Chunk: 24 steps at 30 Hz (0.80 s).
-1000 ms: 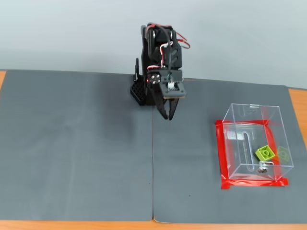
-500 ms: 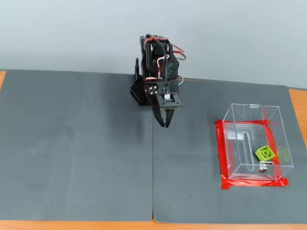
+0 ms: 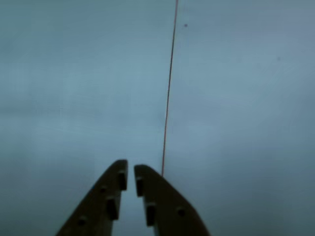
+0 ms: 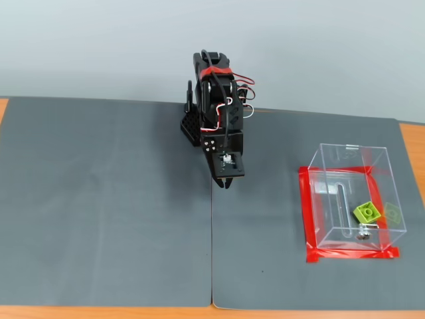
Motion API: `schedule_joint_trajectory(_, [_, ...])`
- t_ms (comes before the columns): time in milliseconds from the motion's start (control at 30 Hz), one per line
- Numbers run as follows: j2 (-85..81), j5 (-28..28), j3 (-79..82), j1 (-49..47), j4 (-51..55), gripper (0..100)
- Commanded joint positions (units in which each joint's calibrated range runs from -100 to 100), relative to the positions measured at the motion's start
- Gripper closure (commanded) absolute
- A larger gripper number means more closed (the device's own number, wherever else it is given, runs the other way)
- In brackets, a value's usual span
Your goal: Pick the green lego block and place it into the transparent box
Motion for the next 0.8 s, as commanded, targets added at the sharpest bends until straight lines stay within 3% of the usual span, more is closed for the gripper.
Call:
schedule_joint_trajectory(0, [-0.2,-2.7,0.6,0.3,-0.6,98])
schedule_joint_trajectory(767, [-0.2,-2.0,4.6,0.2,0.1,98])
